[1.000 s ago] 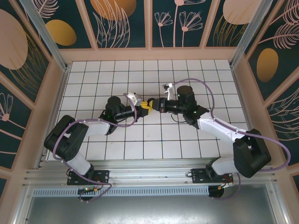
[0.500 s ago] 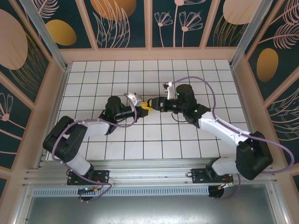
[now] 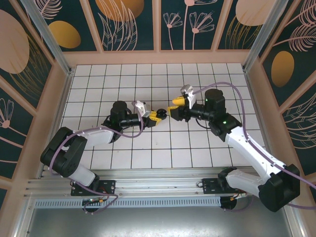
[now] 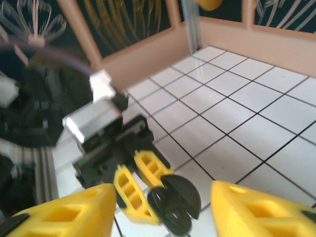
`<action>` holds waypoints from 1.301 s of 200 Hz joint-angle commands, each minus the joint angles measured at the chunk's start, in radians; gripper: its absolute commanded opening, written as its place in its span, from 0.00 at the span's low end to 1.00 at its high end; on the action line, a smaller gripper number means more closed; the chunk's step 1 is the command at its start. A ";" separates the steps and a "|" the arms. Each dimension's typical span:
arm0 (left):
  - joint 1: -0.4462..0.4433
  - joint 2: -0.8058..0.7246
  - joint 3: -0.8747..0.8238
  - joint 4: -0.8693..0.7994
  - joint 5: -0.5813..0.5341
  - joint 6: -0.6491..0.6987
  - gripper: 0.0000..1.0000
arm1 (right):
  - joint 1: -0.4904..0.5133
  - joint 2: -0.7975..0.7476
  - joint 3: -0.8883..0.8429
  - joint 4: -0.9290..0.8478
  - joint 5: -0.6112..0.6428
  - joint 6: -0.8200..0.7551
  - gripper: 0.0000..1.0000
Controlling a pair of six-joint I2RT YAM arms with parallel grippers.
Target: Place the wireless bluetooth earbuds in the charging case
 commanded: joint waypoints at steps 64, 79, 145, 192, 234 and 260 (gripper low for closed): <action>-0.016 -0.044 0.044 -0.074 0.063 0.110 0.07 | -0.005 0.173 0.142 -0.229 -0.103 -0.503 0.71; -0.018 -0.043 0.042 -0.071 0.064 0.110 0.07 | -0.004 0.202 0.159 -0.245 -0.123 -0.522 0.71; -0.021 -0.068 0.040 -0.066 0.045 0.117 0.07 | 0.001 0.294 0.213 -0.331 -0.185 -0.572 0.71; -0.021 -0.068 0.041 -0.061 0.002 0.101 0.07 | 0.004 0.262 0.189 -0.363 -0.226 -0.610 0.67; -0.020 -0.060 0.044 -0.083 -0.020 0.102 0.07 | 0.003 0.160 0.121 -0.307 -0.236 -0.613 0.63; -0.022 -0.052 0.051 -0.099 -0.036 0.080 0.07 | -0.005 0.109 0.086 -0.276 -0.235 -0.574 0.60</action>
